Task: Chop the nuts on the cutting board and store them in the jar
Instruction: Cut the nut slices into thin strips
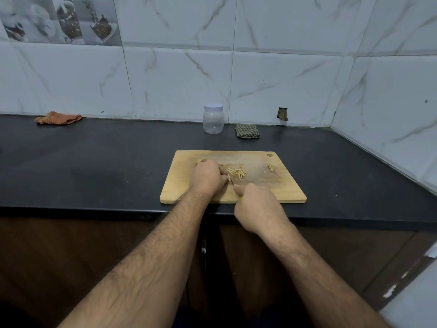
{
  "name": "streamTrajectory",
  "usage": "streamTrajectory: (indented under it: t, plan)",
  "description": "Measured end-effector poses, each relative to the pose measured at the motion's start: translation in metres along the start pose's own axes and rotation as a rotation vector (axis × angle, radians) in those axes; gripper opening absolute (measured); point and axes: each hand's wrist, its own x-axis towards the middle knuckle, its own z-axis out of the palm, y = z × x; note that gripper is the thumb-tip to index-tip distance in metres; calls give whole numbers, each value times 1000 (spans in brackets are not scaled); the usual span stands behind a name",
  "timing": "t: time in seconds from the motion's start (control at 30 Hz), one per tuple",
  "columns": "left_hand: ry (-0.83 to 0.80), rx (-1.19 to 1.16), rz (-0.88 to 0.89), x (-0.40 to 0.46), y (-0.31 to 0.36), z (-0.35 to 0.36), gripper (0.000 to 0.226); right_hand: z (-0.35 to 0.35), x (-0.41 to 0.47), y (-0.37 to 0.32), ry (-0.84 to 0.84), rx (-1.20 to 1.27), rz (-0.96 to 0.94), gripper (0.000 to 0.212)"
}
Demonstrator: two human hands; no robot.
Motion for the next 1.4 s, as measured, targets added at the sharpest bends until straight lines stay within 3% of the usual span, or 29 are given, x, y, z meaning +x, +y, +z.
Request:
streamTrajectory:
  t: [0.27, 0.5, 0.73, 1.4]
  plan:
    - [24, -76, -42, -3, 0, 1, 10, -1, 7, 3, 19, 10, 12, 59]
    - [-67, -91, -122, 6, -1, -8, 33, -2, 17, 5, 42, 43, 13, 58]
    - [-160, -122, -191, 16, 0, -14, 15, 2, 24, 1, 44, 65, -13, 56]
    - [-220, -126, -260, 23, 1, -14, 18, 4, 24, 1, 60, 53, -28, 57]
